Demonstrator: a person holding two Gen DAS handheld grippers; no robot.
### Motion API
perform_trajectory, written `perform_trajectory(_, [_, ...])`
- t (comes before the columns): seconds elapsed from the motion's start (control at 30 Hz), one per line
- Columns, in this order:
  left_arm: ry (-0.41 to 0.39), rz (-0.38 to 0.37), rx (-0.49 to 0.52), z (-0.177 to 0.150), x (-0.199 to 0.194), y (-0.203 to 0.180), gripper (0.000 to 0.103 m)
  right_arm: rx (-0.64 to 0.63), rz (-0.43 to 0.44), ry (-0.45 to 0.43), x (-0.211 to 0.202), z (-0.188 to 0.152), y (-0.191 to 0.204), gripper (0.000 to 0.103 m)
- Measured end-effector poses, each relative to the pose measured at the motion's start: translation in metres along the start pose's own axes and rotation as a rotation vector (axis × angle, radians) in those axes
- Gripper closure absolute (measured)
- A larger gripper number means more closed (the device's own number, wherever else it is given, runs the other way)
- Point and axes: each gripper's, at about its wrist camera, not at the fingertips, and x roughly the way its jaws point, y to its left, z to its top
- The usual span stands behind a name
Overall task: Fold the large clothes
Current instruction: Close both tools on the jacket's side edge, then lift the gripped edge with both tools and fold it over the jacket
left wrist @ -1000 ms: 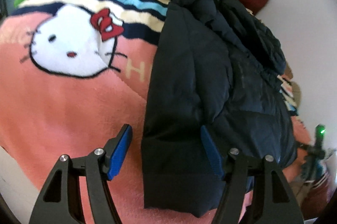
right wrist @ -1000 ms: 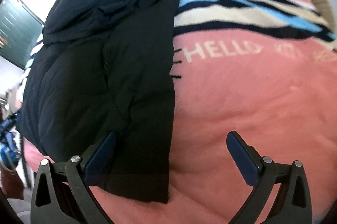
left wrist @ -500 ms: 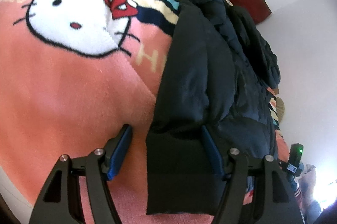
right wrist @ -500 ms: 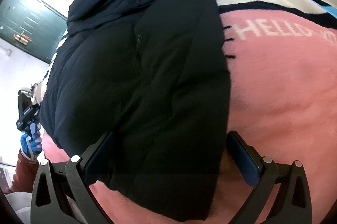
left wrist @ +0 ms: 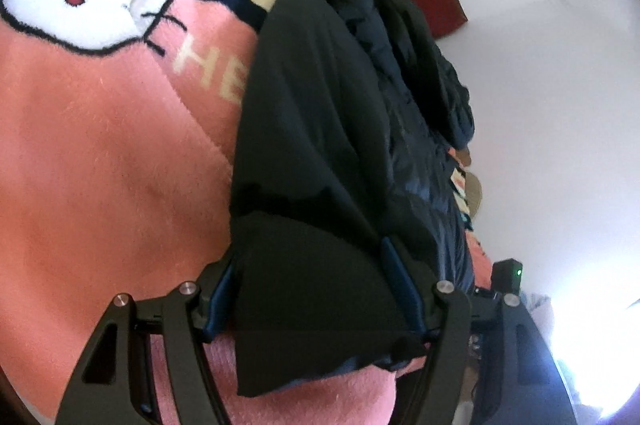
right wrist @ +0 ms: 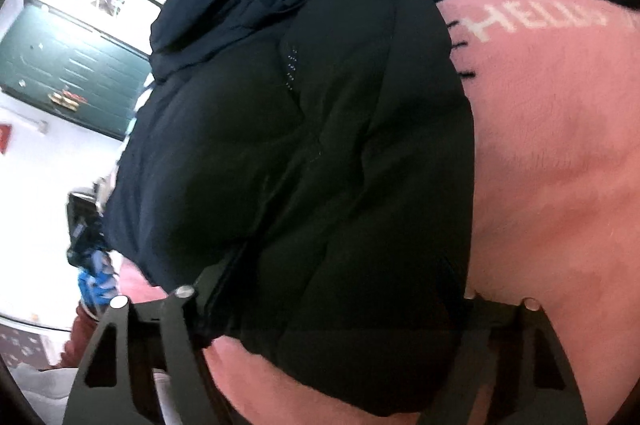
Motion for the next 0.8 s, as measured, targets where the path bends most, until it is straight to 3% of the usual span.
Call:
perform_trajectory(0.07, [-0.002, 0.027, -0.018, -0.001, -0.003, 0.010, 0.037, 0.011, 0.024, -0.002, 0.001, -0.004, -0.003, 0.030])
perform_trajectory(0.2, [-0.020, -0.026, -0.072, 0.000, -0.011, 0.022, 0.037, 0.025, 0.042, -0.008, 0.001, -0.003, -0.005, 0.029])
perform_trajectory(0.3, [0.027, -0.109, -0.060, -0.003, -0.004, 0.009, 0.037, 0.030, 0.054, -0.001, 0.004, 0.001, -0.005, 0.022])
perform_trajectory(0.43, [0.041, -0.092, -0.015, -0.003, 0.001, -0.005, 0.037, 0.021, 0.063, 0.002, 0.005, 0.001, -0.008, 0.021])
perform_trajectory(0.57, [0.028, -0.053, -0.011, -0.005, 0.005, -0.008, 0.040, 0.027, 0.079, 0.002, 0.005, 0.000, -0.008, 0.029])
perform_trajectory(0.63, [0.026, -0.026, 0.008, -0.007, 0.008, -0.016, 0.049, 0.038, 0.092, 0.004, 0.004, -0.003, -0.010, 0.032])
perform_trajectory(0.73, [0.012, -0.036, 0.033, -0.007, 0.005, -0.026, 0.069, 0.049, 0.126, 0.006, 0.005, -0.004, -0.009, 0.051])
perform_trajectory(0.8, [-0.004, -0.043, 0.079, -0.005, 0.000, -0.043, 0.081, 0.035, 0.143, -0.001, 0.007, -0.004, -0.002, 0.071])
